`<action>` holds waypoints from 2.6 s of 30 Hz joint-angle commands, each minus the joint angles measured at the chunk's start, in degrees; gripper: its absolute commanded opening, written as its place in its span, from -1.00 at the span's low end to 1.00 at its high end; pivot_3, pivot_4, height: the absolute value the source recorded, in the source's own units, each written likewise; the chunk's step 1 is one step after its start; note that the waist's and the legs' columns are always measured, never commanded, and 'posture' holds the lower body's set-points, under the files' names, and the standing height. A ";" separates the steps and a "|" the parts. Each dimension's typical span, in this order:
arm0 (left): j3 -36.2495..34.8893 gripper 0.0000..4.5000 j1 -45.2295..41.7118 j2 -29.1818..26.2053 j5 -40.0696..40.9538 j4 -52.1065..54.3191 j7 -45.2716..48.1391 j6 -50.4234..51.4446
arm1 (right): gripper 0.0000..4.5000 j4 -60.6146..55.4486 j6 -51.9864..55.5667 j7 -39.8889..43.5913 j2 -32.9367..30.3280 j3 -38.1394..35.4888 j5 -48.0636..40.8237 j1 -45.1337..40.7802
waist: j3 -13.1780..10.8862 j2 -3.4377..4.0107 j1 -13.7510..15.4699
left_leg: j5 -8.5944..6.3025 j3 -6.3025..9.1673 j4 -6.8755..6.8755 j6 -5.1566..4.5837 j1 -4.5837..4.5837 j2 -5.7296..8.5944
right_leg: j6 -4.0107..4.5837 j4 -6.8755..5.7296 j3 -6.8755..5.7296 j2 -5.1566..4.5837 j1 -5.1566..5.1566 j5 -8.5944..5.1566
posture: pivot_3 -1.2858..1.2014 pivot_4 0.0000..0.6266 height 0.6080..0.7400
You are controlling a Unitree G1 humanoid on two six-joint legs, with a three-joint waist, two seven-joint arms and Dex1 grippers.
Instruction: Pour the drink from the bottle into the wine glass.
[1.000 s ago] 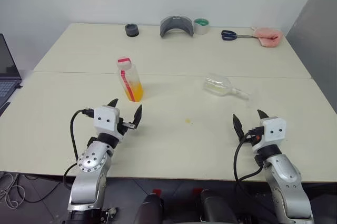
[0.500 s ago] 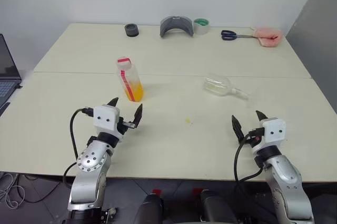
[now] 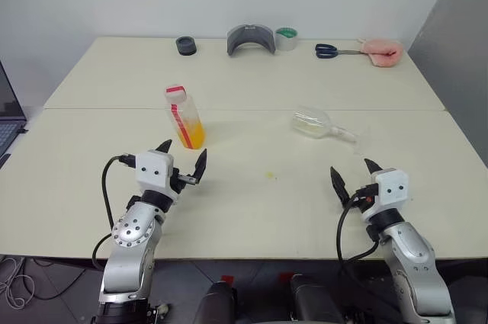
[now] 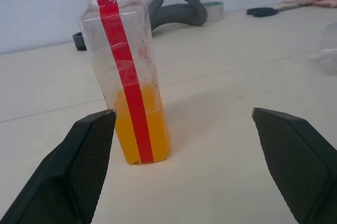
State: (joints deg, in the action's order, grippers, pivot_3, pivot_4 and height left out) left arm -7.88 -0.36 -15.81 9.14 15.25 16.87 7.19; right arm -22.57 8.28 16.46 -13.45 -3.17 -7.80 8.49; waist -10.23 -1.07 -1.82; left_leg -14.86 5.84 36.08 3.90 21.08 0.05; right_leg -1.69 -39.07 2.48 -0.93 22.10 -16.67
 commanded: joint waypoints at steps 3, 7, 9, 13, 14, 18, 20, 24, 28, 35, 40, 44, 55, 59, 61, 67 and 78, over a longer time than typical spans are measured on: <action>-3.14 0.98 -0.18 -0.59 2.27 0.29 0.28 -0.66 | 1.00 -8.16 3.42 9.27 -5.94 3.76 -4.84 -1.34 | 0.00 0.00 -0.02 | 0.00 0.03 0.00 0.00 0.00 0.00 | 0.00 0.01 -0.03 0.00 -0.02 0.00 | 0.03 -0.52 1.00; -4.68 0.98 -1.31 -1.11 3.82 -0.53 0.36 0.77 | 1.00 -11.45 8.51 13.86 -10.49 4.75 -8.78 -4.29 | -0.01 -0.01 -0.01 | 0.00 0.11 0.02 0.00 0.00 0.05 | -0.01 0.03 -0.09 -0.02 -0.06 0.00 | 0.03 -0.52 1.00; -5.13 0.98 -2.16 -1.52 4.25 -1.27 0.37 1.79 | 1.00 -12.99 11.61 16.29 -12.62 5.09 -11.64 -6.00 | -0.01 -0.02 0.00 | 0.00 0.14 0.02 0.00 0.00 0.05 | -0.01 0.03 -0.11 -0.02 -0.07 0.00 | 0.03 -0.52 1.00; -5.02 0.98 -4.23 -2.51 3.97 -2.81 0.37 2.44 | 1.00 -13.68 14.65 20.65 -16.89 6.09 -13.89 -9.00 | -0.02 -0.10 0.04 | 0.00 0.22 0.02 0.00 0.02 0.11 | -0.01 0.05 -0.18 -0.05 -0.11 0.00 | 0.03 -0.52 1.00; -4.94 0.98 -4.85 -2.69 4.14 -3.24 0.53 2.66 | 1.00 -13.37 14.88 21.27 -17.53 6.19 -14.00 -9.73 | -0.02 -0.10 0.05 | 0.00 0.23 0.02 0.00 0.02 0.11 | -0.01 0.06 -0.19 -0.06 -0.11 0.00 | 0.03 -0.52 1.00; -4.59 0.98 -7.93 -3.51 3.80 -5.79 0.82 2.60 | 1.00 -12.43 15.04 22.76 -18.69 7.11 -13.90 -11.92 | -0.02 -0.11 0.05 | 0.00 0.25 0.02 0.00 0.01 0.13 | -0.01 0.05 -0.21 -0.08 -0.11 0.00 | 0.03 -0.52 1.00; -4.49 0.98 -9.35 -3.76 3.47 -6.91 0.75 2.48 | 1.00 -12.02 14.98 23.25 -19.19 7.90 -12.92 -12.65 | -0.02 -0.12 0.05 | 0.00 0.25 0.02 0.00 0.02 0.13 | -0.01 0.05 -0.22 -0.08 -0.11 0.00 | 0.03 -0.52 1.00; -4.57 0.98 -12.03 -3.56 3.37 -8.76 0.06 3.01 | 1.00 -11.05 14.11 23.83 -19.71 8.75 -11.74 -13.52 | -0.03 -0.15 0.06 | 0.00 0.25 0.03 0.00 0.02 0.16 | -0.01 0.05 -0.22 -0.12 -0.11 0.00 | 0.03 -0.52 1.00; -4.40 0.98 -13.75 -3.06 3.86 -9.76 -0.55 4.36 | 1.00 -11.77 15.10 24.03 -19.71 8.25 -12.66 -15.09 | -0.03 -0.16 0.00 | 0.00 0.25 0.03 0.00 0.02 0.16 | -0.02 0.05 -0.21 -0.12 -0.11 0.00 | 0.03 -0.52 1.00; -3.27 0.98 -18.75 -2.73 2.59 -13.60 -1.82 5.39 | 1.00 -11.77 16.37 24.70 -19.86 7.94 -13.76 -18.03 | -0.07 -0.24 0.10 | 0.00 0.29 0.04 0.00 0.04 0.18 | -0.03 0.05 -0.25 -0.14 -0.11 0.01 | 0.03 -0.52 1.00; -2.74 0.98 -22.83 -2.58 1.64 -17.37 -3.04 5.60 | 1.00 -11.00 17.06 24.26 -19.43 7.33 -14.51 -19.59 | -0.07 -0.26 0.07 | 0.00 0.30 0.04 0.00 0.05 0.19 | -0.04 0.06 -0.26 -0.14 -0.11 0.02 | 0.03 -0.52 1.00; -1.86 0.98 -25.93 -2.52 1.45 -20.11 -2.67 6.24 | 1.00 -10.55 17.79 23.89 -19.16 7.07 -15.08 -20.99 | -0.08 -0.28 0.07 | 0.01 0.29 0.04 0.00 0.06 0.20 | -0.04 0.06 -0.25 -0.15 -0.10 0.02 | 0.03 -0.52 1.00; -0.85 0.98 -30.69 -3.03 0.22 -23.76 -3.04 7.31 | 1.00 -11.38 20.76 22.56 -18.63 6.91 -16.64 -22.91 | -0.10 -0.31 0.06 | 0.01 0.31 0.06 0.02 0.16 0.24 | -0.05 0.06 -0.27 -0.22 -0.04 0.03 | 0.03 -0.52 1.00; -0.89 0.98 -31.35 -3.00 0.02 -24.48 -3.22 7.62 | 1.00 -11.81 20.73 22.11 -18.47 7.25 -16.77 -22.51 | -0.10 -0.31 0.07 | 0.01 0.32 0.08 0.01 0.16 0.25 | -0.07 0.05 -0.28 -0.22 -0.04 0.04 | 0.03 -0.52 1.00; -0.82 0.98 -31.89 -2.97 -0.08 -24.92 -3.17 7.61 | 1.00 -11.85 20.66 21.92 -18.36 7.35 -16.85 -22.45 | -0.10 -0.31 0.07 | 0.01 0.33 0.08 0.01 0.17 0.25 | -0.07 0.05 -0.29 -0.22 -0.04 0.04 | 0.03 -0.52 1.00; -0.70 0.98 -33.61 -2.89 -0.67 -26.42 -3.07 7.84 | 1.00 -11.85 20.55 22.10 -18.21 7.43 -16.88 -22.37 | -0.10 -0.31 0.06 | 0.01 0.33 0.07 0.01 0.17 0.26 | -0.07 0.06 -0.29 -0.22 -0.03 0.04 | 0.03 -0.52 1.00; -0.62 0.98 -34.92 -3.12 -1.06 -27.69 -3.28 8.64 | 1.00 -11.52 20.32 22.50 -18.06 7.55 -16.90 -22.29 | -0.10 -0.31 0.06 | 0.01 0.33 0.08 0.01 0.17 0.26 | -0.08 0.06 -0.29 -0.22 -0.03 0.04 | 0.03 -0.52 1.00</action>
State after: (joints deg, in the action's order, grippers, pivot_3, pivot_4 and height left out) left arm -8.28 -33.52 -18.29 8.40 -13.54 13.89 16.15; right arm -32.42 29.34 38.74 -31.62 5.10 -23.90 -13.87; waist -10.33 -1.38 -1.76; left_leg -14.85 6.18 36.16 3.91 21.26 0.30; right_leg -1.77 -39.01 2.19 -1.15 22.07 -16.63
